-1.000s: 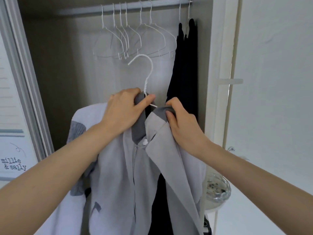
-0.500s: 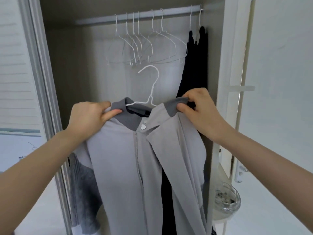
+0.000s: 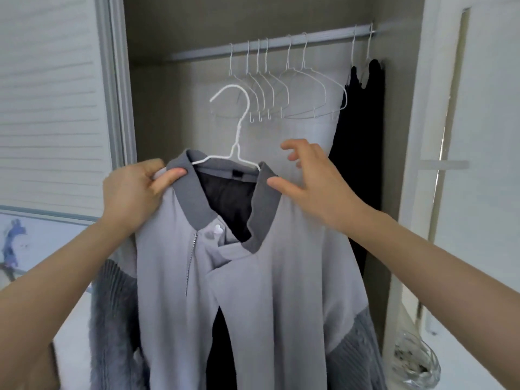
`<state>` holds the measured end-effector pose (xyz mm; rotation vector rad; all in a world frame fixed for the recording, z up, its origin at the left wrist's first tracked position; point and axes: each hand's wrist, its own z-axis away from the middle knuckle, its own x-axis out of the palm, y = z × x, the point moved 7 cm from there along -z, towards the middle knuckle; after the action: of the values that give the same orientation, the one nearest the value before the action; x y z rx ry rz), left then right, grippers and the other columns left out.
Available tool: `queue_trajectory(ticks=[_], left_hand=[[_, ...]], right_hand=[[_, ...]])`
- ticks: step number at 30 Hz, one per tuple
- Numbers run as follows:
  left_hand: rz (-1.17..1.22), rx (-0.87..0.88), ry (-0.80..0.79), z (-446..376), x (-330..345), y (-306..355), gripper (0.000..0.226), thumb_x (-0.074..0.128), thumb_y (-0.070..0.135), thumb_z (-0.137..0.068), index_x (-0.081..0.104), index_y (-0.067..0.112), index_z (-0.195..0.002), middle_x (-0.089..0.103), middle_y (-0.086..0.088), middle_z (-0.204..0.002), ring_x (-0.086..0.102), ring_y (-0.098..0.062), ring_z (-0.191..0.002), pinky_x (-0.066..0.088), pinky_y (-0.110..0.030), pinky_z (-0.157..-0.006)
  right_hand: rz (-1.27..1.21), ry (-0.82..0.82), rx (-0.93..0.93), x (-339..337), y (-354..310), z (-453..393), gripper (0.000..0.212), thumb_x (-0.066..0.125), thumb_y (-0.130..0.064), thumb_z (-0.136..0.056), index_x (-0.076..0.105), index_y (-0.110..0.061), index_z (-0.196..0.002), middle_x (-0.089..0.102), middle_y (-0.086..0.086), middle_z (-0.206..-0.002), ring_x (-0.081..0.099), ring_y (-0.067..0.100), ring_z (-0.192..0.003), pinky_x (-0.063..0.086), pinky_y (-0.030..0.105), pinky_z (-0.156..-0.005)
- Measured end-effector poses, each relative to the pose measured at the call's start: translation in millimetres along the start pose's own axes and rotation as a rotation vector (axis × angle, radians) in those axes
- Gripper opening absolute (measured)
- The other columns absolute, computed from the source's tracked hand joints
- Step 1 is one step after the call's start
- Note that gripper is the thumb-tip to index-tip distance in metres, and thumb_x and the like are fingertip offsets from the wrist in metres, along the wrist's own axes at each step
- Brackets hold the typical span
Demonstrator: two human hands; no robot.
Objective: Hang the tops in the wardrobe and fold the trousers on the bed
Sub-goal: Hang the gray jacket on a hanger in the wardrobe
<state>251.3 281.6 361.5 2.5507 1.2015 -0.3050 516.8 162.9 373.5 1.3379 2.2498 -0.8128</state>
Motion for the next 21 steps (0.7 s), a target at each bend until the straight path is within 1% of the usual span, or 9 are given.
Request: queue_trajectory(ticks=[2,4,6,9,13,14,16,18,21], left_hand=[[0.011,-0.033,0.006,-0.8,-4.7,-6.4,0.061,0.047,0.065,-0.087,0.044,0.010,-0.060,0.048,-0.004,-0.053,0.047,-0.029,-0.061,0.033,-0.035,-0.055],[0.019,-0.060,0.004,-3.0,-7.7,-10.8,0.056,0.052,0.057,-0.091,0.046,0.010,-0.061,0.047,-0.005,-0.054,0.048,-0.031,-0.063,0.032,-0.035,-0.055],[0.025,-0.047,0.003,-5.2,-8.7,-10.6,0.056,0.052,0.056,-0.092,0.043,0.011,-0.060,0.046,-0.004,-0.053,0.047,-0.031,-0.061,0.029,-0.034,-0.052],[0.040,0.019,-0.014,-8.5,-3.7,2.6,0.063,0.043,0.069,-0.085,0.041,0.011,-0.060,0.045,0.000,-0.049,0.045,-0.024,-0.054,0.030,-0.033,-0.051],[0.081,0.087,-0.059,-12.0,6.8,15.0,0.060,0.035,0.070,-0.081,0.038,0.015,-0.057,0.044,0.003,-0.049,0.044,-0.008,-0.052,0.032,-0.027,-0.050],[0.085,0.088,-0.079,-13.2,9.8,12.4,0.060,0.034,0.071,-0.080,0.037,0.015,-0.057,0.045,0.002,-0.050,0.044,-0.007,-0.053,0.032,-0.028,-0.051],[0.104,0.057,-0.138,-14.9,18.0,-0.8,0.063,0.032,0.072,-0.076,0.040,0.013,-0.057,0.047,0.000,-0.052,0.046,-0.014,-0.055,0.032,-0.029,-0.052],[0.163,-0.008,-0.205,-15.8,28.3,-14.7,0.067,0.034,0.074,-0.073,0.047,0.009,-0.059,0.050,-0.002,-0.054,0.049,-0.019,-0.058,0.034,-0.030,-0.054],[0.339,-0.107,-0.233,-14.3,42.3,-19.2,0.054,0.051,0.065,-0.079,0.044,0.018,-0.053,0.042,0.007,-0.047,0.039,-0.011,-0.050,0.030,-0.030,-0.055]], right_hand=[[0.070,-0.133,0.077,9.8,15.4,-1.8,0.030,0.057,-0.047,-0.090,0.059,-0.017,-0.091,0.060,-0.003,-0.086,0.056,0.012,-0.082,0.046,0.030,-0.076],[0.060,-0.197,0.067,14.6,23.0,0.8,0.039,0.053,-0.038,-0.095,0.043,-0.015,-0.066,0.044,-0.005,-0.063,0.043,0.011,-0.062,0.034,0.032,-0.060],[-0.056,-0.189,0.035,13.0,22.8,0.0,0.040,0.051,-0.027,-0.098,0.036,-0.015,-0.063,0.034,-0.005,-0.061,0.033,0.008,-0.057,0.027,0.029,-0.057],[-0.100,-0.145,-0.001,8.7,12.9,-5.8,0.042,0.050,-0.022,-0.098,0.030,-0.018,-0.061,0.030,-0.007,-0.058,0.029,0.004,-0.051,0.024,0.021,-0.050],[-0.179,-0.147,0.046,6.5,7.7,-5.6,0.041,0.052,-0.021,-0.098,0.035,-0.012,-0.062,0.031,-0.003,-0.059,0.031,0.002,-0.049,0.025,0.016,-0.046],[-0.251,-0.162,0.111,5.8,13.0,-2.4,0.040,0.053,-0.023,-0.097,0.041,-0.004,-0.065,0.036,0.001,-0.061,0.035,0.002,-0.053,0.027,0.016,-0.048],[-0.453,-0.182,0.265,4.6,25.8,5.5,0.040,0.056,-0.029,-0.095,0.056,0.008,-0.081,0.056,0.010,-0.072,0.053,0.017,-0.065,0.043,0.026,-0.061],[-0.628,-0.216,0.405,4.2,34.6,14.4,0.033,0.057,-0.030,-0.095,0.068,0.001,-0.096,0.072,0.010,-0.093,0.068,0.022,-0.083,0.052,0.034,-0.079],[-0.627,-0.348,0.455,5.7,38.7,25.7,0.030,0.054,-0.029,-0.096,0.071,-0.005,-0.102,0.072,0.010,-0.103,0.068,0.024,-0.095,0.050,0.037,-0.089]])
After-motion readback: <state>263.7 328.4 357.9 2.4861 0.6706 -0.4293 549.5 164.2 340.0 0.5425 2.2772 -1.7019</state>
